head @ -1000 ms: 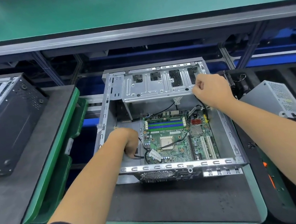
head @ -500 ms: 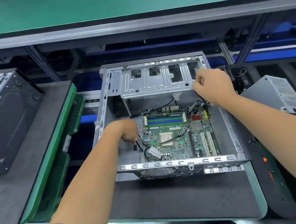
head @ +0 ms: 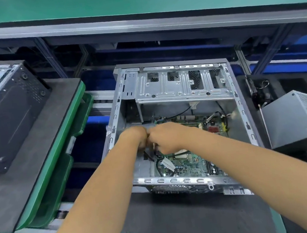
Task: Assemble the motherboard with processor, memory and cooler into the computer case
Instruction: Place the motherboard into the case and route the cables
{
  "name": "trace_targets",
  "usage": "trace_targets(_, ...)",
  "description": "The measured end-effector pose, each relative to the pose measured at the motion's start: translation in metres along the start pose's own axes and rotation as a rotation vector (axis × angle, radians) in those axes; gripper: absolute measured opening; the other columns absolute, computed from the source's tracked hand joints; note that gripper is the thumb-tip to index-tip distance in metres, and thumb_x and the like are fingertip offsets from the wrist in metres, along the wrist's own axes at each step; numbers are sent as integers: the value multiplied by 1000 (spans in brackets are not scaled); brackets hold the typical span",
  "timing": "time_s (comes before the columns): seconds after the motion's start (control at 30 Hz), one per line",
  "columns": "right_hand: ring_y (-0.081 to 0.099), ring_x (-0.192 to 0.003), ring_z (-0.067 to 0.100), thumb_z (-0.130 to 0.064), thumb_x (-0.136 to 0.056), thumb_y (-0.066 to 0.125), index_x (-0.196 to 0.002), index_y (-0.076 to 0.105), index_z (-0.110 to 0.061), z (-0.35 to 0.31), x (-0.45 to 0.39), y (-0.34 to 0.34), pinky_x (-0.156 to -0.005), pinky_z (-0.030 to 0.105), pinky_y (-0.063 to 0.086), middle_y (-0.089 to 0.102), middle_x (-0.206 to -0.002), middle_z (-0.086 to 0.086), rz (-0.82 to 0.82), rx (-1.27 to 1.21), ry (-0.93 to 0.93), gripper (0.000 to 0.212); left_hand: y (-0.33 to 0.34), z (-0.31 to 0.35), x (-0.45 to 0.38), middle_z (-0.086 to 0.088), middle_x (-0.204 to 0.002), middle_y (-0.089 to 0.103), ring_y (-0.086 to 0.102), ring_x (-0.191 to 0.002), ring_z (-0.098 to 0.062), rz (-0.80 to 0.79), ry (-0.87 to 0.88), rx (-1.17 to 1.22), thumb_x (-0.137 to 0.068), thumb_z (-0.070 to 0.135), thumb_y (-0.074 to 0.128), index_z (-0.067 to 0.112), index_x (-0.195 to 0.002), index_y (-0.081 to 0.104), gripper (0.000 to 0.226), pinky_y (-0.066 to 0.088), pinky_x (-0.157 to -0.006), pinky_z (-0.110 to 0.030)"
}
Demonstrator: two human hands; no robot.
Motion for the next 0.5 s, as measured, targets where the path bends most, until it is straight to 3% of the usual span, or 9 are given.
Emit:
trace_targets(0.07,60,-89,25,-8,-85,49,-109,67,-22,2,-7,18,-60,33,49,62,-110,1,-79,-17,-6,34,0,0,-5,-12,-117,63,61,-100,-29,10,9,1,-84,7,60,7,-111,63,26,49,-79,-36)
trace_targets(0.2,55,-101,28,1,-82,47,-125,61,-24,-1,-5,38,-58,30,36,41,-140,-3,-160,-78,-76,52,-1,0,-7,-11,-103,64,55,-81,-26,4,5,-1,-81,10,65,5,-103,64,22,49,-74,-36)
trace_targets(0.33,56,-98,27,3,-81,46,-125,63,-25,-2,-6,38,-62,35,46,42,-134,-2,-176,-63,-66,54,-2,0,-7,-8,-91,59,53,-77,-24,2,2,5,-82,9,66,6,-98,63,16,46,-71,-34)
trace_targets(0.43,50,-87,21,-1,-83,47,-121,64,-27,-2,-4,36,-57,28,33,45,-130,-6,-180,-67,-56,49,-4,1,-8,-7,-86,55,53,-76,-24,2,2,-20,-83,6,63,10,-87,58,8,47,-73,-35)
trace_targets(0.5,52,-88,21,-3,-84,48,-115,66,-27,-3,-3,33,-60,29,36,47,-127,-7,-168,-70,-61,43,-6,1,-7,-7,-85,54,56,-78,-25,5,2,-30,-83,5,61,11,-82,52,12,49,-76,-37)
Point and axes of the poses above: each hand's wrist, its own x-axis away from the middle knuckle, its own y-axis out of the palm, z = x × y, the point moved 9 cm from there along -x, towards the middle knuckle
